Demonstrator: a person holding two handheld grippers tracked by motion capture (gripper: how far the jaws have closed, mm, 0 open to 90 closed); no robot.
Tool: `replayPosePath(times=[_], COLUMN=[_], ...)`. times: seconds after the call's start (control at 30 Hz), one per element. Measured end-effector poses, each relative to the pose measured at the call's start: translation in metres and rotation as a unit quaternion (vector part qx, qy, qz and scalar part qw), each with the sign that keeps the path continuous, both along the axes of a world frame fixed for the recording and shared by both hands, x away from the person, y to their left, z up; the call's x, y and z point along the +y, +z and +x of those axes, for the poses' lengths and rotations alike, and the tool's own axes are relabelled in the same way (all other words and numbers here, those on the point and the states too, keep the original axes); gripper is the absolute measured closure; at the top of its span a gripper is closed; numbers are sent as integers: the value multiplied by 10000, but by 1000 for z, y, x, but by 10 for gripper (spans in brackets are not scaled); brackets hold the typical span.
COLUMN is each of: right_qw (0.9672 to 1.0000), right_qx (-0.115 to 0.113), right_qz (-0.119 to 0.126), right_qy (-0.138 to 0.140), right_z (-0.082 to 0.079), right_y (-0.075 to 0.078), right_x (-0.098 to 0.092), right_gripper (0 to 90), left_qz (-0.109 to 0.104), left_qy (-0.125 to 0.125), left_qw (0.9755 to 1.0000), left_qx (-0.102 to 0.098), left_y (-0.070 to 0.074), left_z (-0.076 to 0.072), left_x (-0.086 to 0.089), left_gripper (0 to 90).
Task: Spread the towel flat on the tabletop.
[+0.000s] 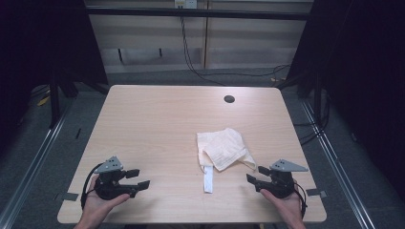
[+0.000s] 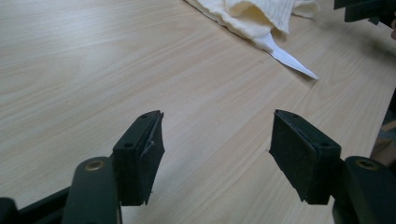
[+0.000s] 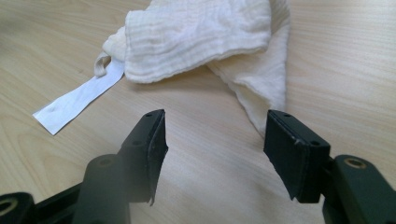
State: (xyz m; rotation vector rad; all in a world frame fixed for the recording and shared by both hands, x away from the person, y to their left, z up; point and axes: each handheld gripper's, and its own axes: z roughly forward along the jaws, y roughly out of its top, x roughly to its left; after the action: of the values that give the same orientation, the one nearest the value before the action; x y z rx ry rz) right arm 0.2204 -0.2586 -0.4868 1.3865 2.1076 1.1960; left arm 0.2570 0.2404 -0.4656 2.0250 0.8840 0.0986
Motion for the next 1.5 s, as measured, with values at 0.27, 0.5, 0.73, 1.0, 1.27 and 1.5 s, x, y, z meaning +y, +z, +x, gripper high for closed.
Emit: replayPosePath(times=[0.27, 0.5, 0.73, 1.0, 1.27, 1.5], right_qw=[9996, 9993, 9983, 9968, 9947, 9948], right_qx=[168, -164, -46, -21, -67, -63], right_qz=[66, 239, 282, 121, 88, 95], right_qy=[194, 215, 507, 791, 1024, 1010], right_z=[0, -7, -4, 22, 45, 61], right_y=[0, 9, 27, 42, 49, 49], right_x=[1, 6, 12, 22, 34, 37], right_gripper=[394, 422, 467, 494, 469, 415], left_qz=[46, 71, 96, -9, 40, 27], left_qy=[2, 54, -84, -220, -19, 7], left_qw=[10000, 10000, 9999, 9997, 10000, 10000], left_qx=[40, 27, -48, -73, 59, 37], left_y=[-2, -3, -2, -1, -4, -3], left_z=[2, 1, -3, -4, -1, -1], left_x=[-2, -1, -2, -4, -2, -1], left_gripper=[335, 322, 346, 420, 343, 341])
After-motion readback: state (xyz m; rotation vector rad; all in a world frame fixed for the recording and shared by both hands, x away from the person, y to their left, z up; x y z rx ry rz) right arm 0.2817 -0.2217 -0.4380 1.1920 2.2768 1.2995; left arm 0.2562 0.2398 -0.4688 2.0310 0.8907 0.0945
